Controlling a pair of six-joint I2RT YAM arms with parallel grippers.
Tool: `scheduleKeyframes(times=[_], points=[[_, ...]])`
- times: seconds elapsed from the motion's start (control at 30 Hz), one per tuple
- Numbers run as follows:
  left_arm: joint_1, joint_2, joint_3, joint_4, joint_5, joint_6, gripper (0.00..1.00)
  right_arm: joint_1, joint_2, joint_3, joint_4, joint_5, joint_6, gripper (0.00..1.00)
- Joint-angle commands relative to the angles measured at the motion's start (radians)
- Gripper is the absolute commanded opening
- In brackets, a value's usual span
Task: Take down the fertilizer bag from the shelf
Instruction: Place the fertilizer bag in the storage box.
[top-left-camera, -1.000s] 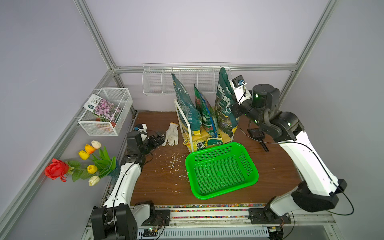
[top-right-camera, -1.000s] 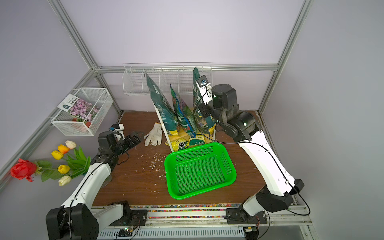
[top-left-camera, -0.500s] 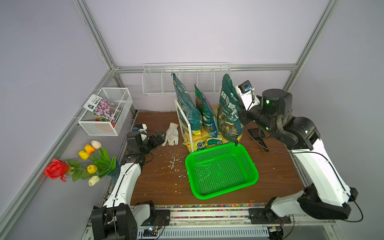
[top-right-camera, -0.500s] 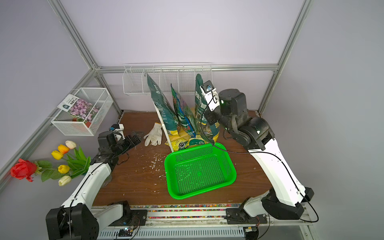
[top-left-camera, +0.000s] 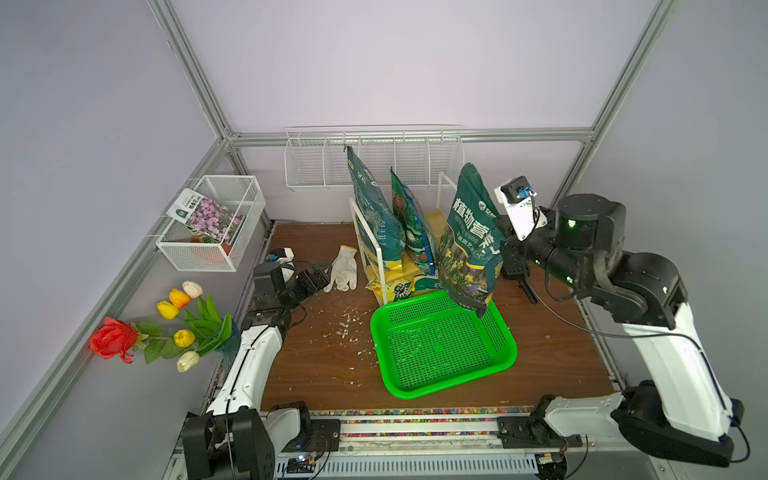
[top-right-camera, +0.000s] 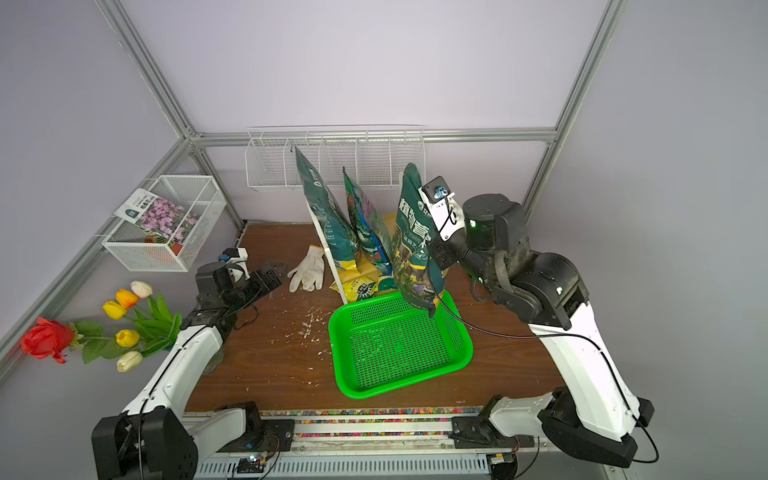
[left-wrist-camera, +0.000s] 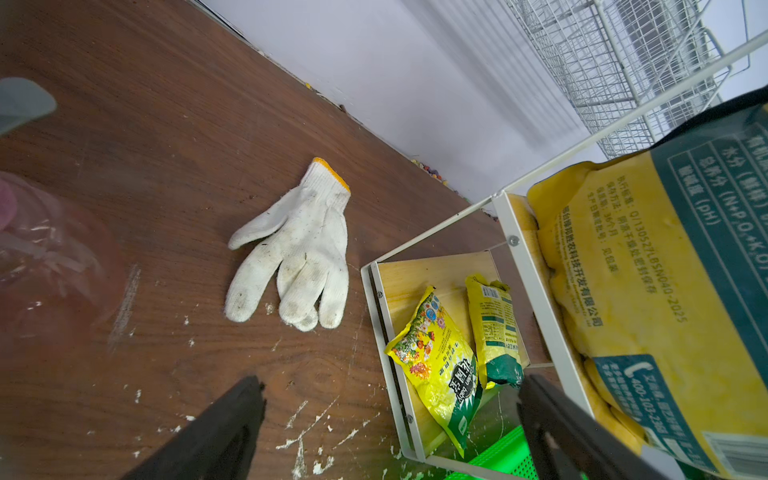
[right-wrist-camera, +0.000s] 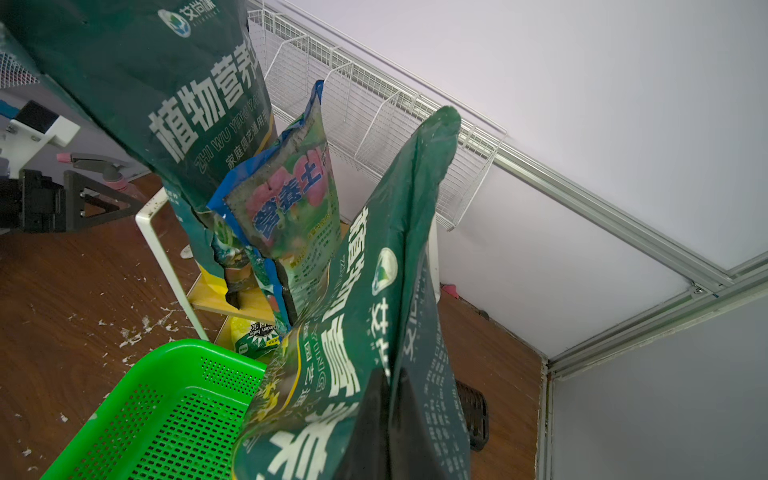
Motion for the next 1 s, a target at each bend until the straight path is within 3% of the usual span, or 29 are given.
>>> scheduleKeyframes(times=[0.0, 0.27, 0.63, 0.97], points=[[-0.005, 0.009, -0.012, 0.015, -0.008, 0.012, 1.0, 0.007, -0.091, -0.001, 0.214, 0.043, 0.028, 0.0], [-0.031, -0.052, -0.041, 0.011, 0.015, -0.073, 1.0, 0.007, -0.148, -0.066, 0.179, 0.012, 0.078, 0.0], [-0.181, -0.245, -0.069, -0.147, -0.064, -0.102, 1.0, 0.006, -0.267, -0.323, 0.179, 0.041, 0.169, 0.0], [-0.336, -0.281, -0.123, -0.131, -0.131, -0.172, 1.0, 0.007, -0.318, -0.467, 0.162, 0.033, 0.239, 0.0]])
